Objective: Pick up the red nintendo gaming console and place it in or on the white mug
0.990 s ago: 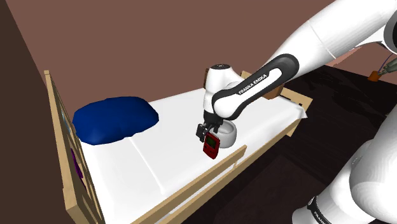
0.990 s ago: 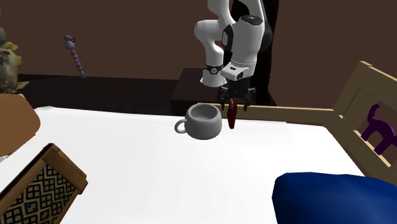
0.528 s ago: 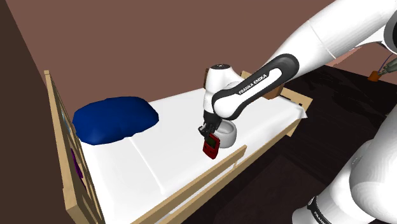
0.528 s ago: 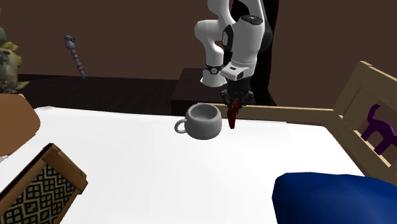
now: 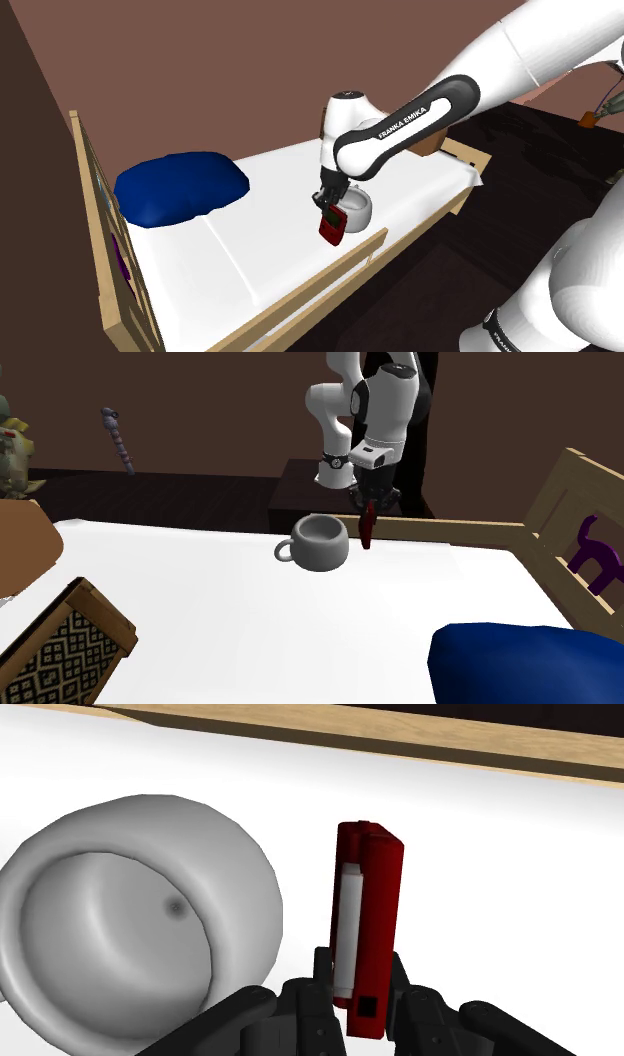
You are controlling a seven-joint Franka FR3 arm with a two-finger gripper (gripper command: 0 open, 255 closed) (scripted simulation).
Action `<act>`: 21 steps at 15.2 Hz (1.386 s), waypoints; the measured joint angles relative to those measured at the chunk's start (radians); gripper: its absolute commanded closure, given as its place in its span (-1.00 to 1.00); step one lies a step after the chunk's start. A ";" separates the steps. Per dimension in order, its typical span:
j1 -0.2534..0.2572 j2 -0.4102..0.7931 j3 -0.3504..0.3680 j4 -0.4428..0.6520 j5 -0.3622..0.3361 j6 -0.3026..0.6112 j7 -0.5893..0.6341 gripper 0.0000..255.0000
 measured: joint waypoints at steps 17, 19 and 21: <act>0.000 -0.150 -0.001 0.081 0.043 -0.228 -0.041 1.00; 0.000 -0.167 -0.002 0.092 0.047 -0.256 -0.044 1.00; 0.001 -0.176 -0.002 0.112 0.049 -0.285 -0.046 1.00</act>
